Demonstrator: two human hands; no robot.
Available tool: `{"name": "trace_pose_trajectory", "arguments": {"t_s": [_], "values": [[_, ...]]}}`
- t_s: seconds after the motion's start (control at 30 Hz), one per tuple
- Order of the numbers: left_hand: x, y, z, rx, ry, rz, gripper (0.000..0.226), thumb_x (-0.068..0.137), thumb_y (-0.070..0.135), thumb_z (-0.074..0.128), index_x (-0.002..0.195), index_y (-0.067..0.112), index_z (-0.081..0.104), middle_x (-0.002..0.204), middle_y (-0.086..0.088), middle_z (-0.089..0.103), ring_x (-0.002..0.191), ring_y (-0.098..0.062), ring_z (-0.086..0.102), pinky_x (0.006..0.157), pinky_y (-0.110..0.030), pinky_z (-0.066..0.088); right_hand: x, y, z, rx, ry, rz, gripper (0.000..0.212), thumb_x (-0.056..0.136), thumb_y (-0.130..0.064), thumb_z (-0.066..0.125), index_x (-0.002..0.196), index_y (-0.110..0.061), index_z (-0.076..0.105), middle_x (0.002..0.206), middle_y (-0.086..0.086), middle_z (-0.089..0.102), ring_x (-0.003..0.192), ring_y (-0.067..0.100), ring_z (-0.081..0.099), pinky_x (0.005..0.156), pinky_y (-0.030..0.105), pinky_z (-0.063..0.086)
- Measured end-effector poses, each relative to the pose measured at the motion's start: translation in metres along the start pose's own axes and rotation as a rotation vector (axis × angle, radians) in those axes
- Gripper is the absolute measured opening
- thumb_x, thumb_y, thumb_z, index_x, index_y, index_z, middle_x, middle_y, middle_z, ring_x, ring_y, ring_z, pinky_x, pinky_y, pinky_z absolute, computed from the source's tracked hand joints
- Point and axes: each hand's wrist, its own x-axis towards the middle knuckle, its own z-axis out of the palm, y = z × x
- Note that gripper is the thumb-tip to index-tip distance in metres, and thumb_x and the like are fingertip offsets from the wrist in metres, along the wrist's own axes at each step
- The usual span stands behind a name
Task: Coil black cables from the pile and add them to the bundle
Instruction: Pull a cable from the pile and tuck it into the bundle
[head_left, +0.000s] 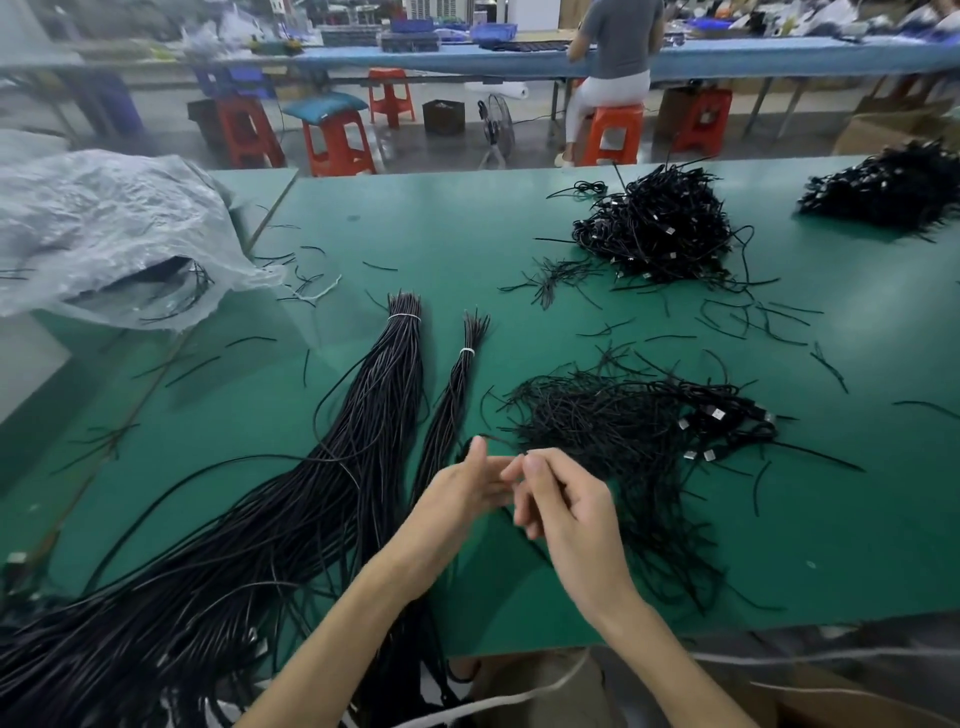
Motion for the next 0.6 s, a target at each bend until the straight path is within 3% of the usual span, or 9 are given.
{"name": "trace_pose_trajectory", "arguments": {"t_s": [0.1,0.17,0.27,0.37,0.47,0.53,0.6], "values": [[0.007,0.009,-0.003,-0.634,-0.012,-0.103,0.072,0.107,0.055,0.025,0.135,0.0,0.063,0.132,-0.02,0.067,0.119,-0.028,0.067,0.1,-0.038,0.054,-0.008,0.005,0.004,-0.044,-0.162,0.049,0.029,0.108,-0.03,0.05,0.086,-0.024,0.069,0.062,0.005,0.062,0.053,0.022,0.054,0.055,0.032,0.047],[0.013,0.02,-0.009,-0.936,0.06,-0.092,0.064,0.106,0.05,0.036,0.127,-0.001,0.069,0.12,-0.018,0.072,0.104,-0.025,0.073,0.087,-0.034,0.061,-0.014,0.011,0.004,-0.078,-0.235,0.086,0.029,0.108,-0.029,0.051,0.087,-0.024,0.069,0.061,0.005,0.063,0.053,0.028,0.055,0.055,0.034,0.047],[0.017,0.027,-0.021,-1.133,0.14,-0.056,0.047,0.108,0.037,0.044,0.117,-0.002,0.07,0.103,-0.01,0.073,0.085,-0.017,0.074,0.071,-0.028,0.062,-0.02,0.018,0.0,-0.081,-0.295,0.15,0.029,0.108,-0.03,0.051,0.088,-0.024,0.071,0.06,0.004,0.064,0.052,0.023,0.056,0.055,0.031,0.047],[0.016,0.03,-0.026,-1.168,0.093,-0.027,0.046,0.108,0.034,0.044,0.105,0.0,0.074,0.093,-0.003,0.07,0.072,-0.01,0.068,0.063,-0.022,0.059,-0.02,0.022,-0.003,-0.076,-0.322,0.199,0.031,0.108,-0.034,0.051,0.088,-0.023,0.072,0.059,0.003,0.063,0.052,0.015,0.055,0.055,0.027,0.046],[0.013,0.03,-0.028,-1.117,0.009,0.026,0.037,0.108,0.034,0.045,0.106,0.005,0.068,0.089,0.002,0.069,0.055,-0.005,0.056,0.054,-0.017,0.05,-0.017,0.024,-0.004,-0.071,-0.34,0.252,0.036,0.107,-0.038,0.051,0.082,-0.023,0.072,0.056,0.002,0.062,0.049,0.013,0.053,0.053,0.025,0.045],[0.007,0.032,-0.033,-0.96,-0.163,0.073,0.035,0.108,0.035,0.045,0.104,0.007,0.066,0.081,0.004,0.068,0.041,-0.003,0.043,0.043,-0.014,0.039,-0.011,0.024,-0.008,-0.099,-0.339,0.307,0.041,0.105,-0.044,0.053,0.074,-0.021,0.069,0.051,0.002,0.057,0.044,0.012,0.048,0.048,0.025,0.042],[-0.003,0.037,-0.039,-0.644,-0.449,0.113,0.043,0.11,0.037,0.04,0.102,0.003,0.065,0.072,0.003,0.068,0.035,-0.003,0.044,0.037,-0.014,0.033,-0.002,0.022,-0.017,-0.124,-0.36,0.416,0.049,0.099,-0.053,0.06,0.065,-0.017,0.063,0.047,0.002,0.048,0.039,0.013,0.039,0.042,0.024,0.033]]}}
